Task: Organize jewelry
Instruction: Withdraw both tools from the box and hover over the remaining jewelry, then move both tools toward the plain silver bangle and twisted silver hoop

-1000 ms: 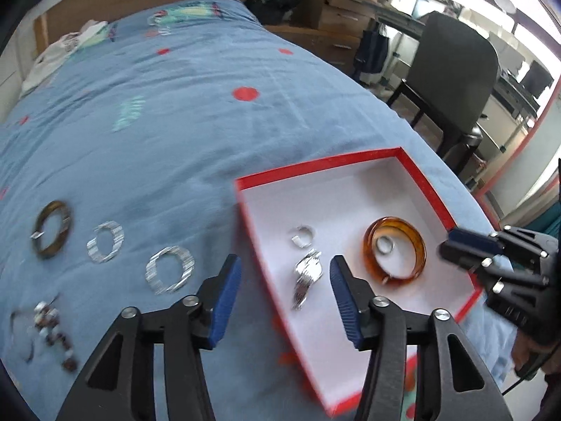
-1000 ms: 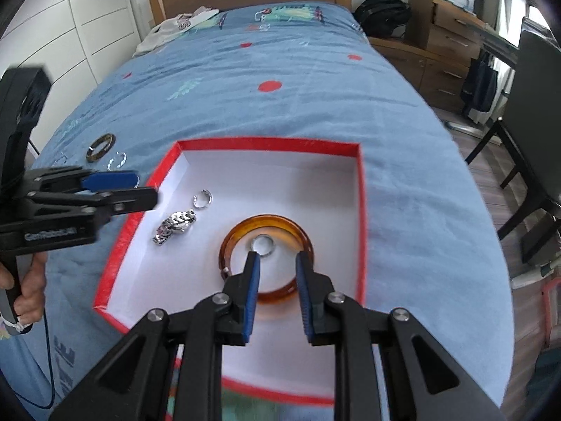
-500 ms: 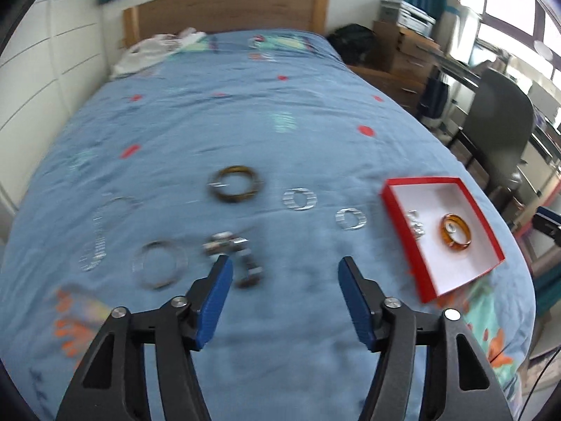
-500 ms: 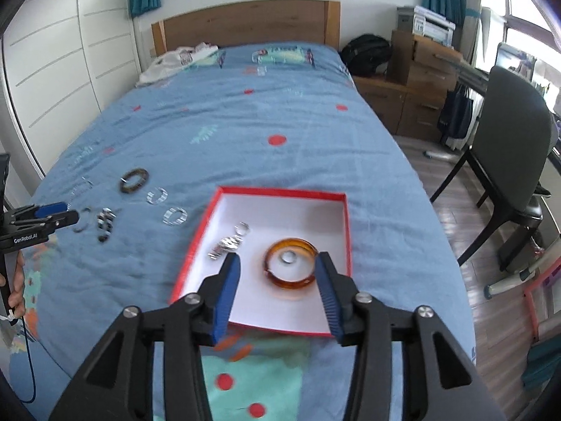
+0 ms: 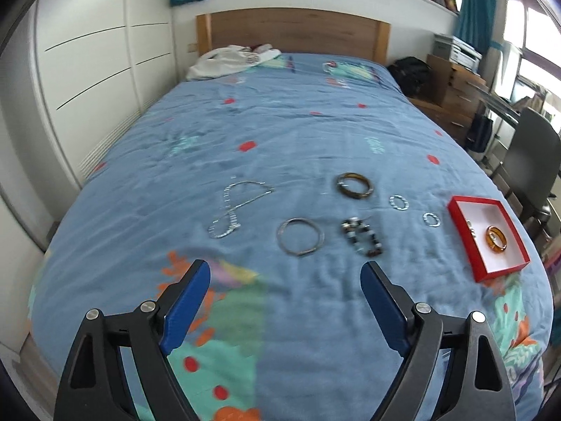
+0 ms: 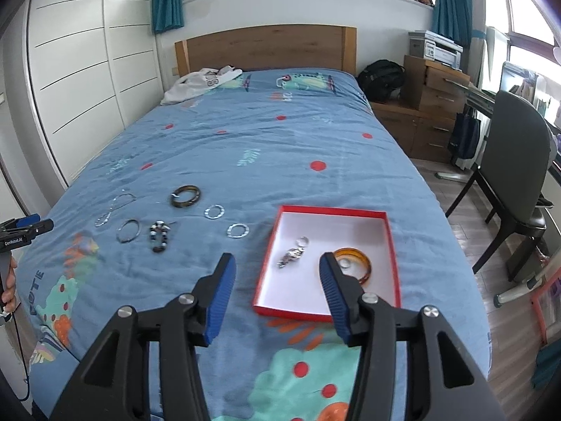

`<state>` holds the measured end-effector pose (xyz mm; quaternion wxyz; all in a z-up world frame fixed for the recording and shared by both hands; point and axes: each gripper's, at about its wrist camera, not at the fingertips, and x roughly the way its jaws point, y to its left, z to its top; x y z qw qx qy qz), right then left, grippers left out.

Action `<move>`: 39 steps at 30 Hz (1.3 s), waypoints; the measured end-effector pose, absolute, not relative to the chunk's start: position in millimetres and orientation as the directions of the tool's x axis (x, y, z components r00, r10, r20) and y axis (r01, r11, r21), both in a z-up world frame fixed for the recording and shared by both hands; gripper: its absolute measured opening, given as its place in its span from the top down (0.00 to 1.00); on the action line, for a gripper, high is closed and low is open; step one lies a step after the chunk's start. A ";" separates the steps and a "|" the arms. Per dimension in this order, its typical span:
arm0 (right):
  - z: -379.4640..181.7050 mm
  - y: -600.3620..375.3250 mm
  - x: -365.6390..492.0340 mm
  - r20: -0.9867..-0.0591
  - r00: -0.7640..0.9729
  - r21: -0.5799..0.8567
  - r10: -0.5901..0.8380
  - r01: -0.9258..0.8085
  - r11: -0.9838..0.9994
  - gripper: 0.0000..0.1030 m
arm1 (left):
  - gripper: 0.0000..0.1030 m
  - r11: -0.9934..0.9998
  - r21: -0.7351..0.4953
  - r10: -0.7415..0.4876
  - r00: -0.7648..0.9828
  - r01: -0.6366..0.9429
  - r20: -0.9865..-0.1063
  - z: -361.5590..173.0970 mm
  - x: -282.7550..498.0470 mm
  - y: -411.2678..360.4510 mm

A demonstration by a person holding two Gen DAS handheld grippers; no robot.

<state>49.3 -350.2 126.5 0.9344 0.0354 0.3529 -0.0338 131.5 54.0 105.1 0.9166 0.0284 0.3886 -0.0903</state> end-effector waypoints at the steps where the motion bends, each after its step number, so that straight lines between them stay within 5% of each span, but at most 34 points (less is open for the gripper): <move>1: 127.7 -346.1 48.9 -0.660 0.751 0.042 -0.037 0.086 0.995 0.53 | 0.16 0.984 -0.018 -0.136 0.685 0.177 -0.715 104.8 129.1 60.0; 15: 108.5 -305.0 72.6 -0.664 0.747 0.062 0.017 0.033 0.997 0.53 | 0.15 0.998 -0.020 -0.053 0.672 0.056 -0.739 72.6 120.0 113.7; 39: 32.7 -287.9 145.3 -0.731 0.676 0.139 0.090 0.019 0.990 0.53 | 0.10 0.991 -0.056 -0.119 0.589 0.123 -0.800 11.0 187.4 66.6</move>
